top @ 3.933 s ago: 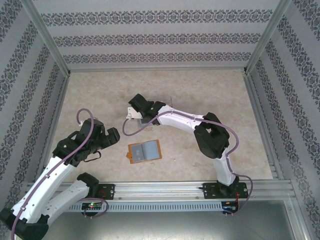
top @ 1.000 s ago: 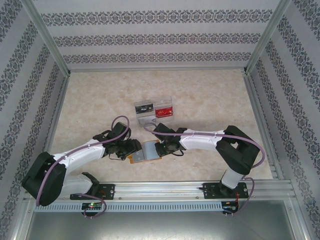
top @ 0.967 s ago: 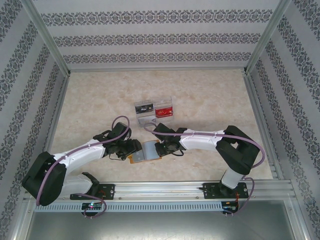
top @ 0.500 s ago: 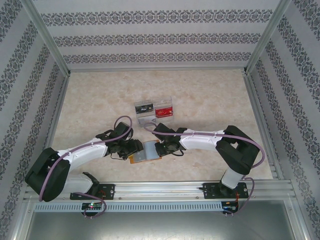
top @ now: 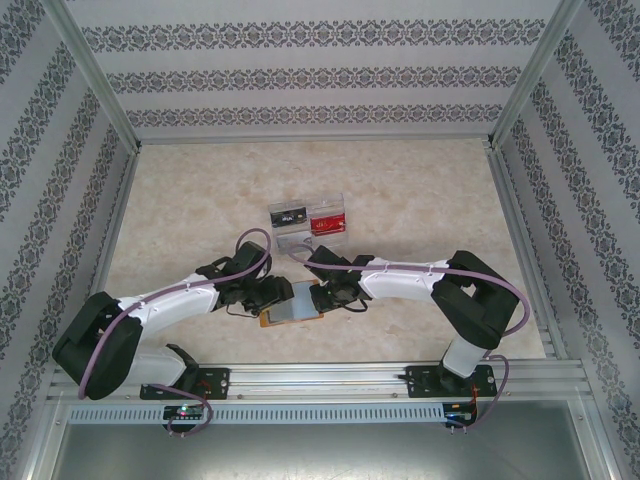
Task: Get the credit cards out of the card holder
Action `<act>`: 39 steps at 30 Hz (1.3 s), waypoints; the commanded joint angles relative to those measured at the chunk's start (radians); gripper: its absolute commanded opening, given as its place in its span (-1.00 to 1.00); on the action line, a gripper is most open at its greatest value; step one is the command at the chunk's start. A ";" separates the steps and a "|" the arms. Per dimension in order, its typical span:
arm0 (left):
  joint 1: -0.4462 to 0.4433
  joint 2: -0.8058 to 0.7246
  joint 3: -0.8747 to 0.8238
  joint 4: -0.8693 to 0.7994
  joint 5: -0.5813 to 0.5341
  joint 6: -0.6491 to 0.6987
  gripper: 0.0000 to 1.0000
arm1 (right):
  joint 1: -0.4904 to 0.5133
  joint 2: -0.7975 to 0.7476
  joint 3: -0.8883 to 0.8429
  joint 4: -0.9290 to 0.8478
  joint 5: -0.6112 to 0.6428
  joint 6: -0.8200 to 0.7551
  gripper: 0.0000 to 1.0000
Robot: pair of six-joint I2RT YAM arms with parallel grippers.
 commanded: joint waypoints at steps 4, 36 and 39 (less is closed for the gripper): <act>-0.022 -0.024 0.051 0.031 0.009 0.030 0.03 | 0.011 0.014 -0.027 -0.006 0.009 0.019 -0.66; -0.003 -0.057 0.094 -0.134 -0.087 0.092 -0.38 | -0.064 -0.144 -0.004 0.067 -0.110 0.096 -0.59; 0.042 -0.077 0.045 -0.134 -0.073 0.089 -0.54 | -0.061 -0.110 0.012 0.118 -0.189 0.131 -0.60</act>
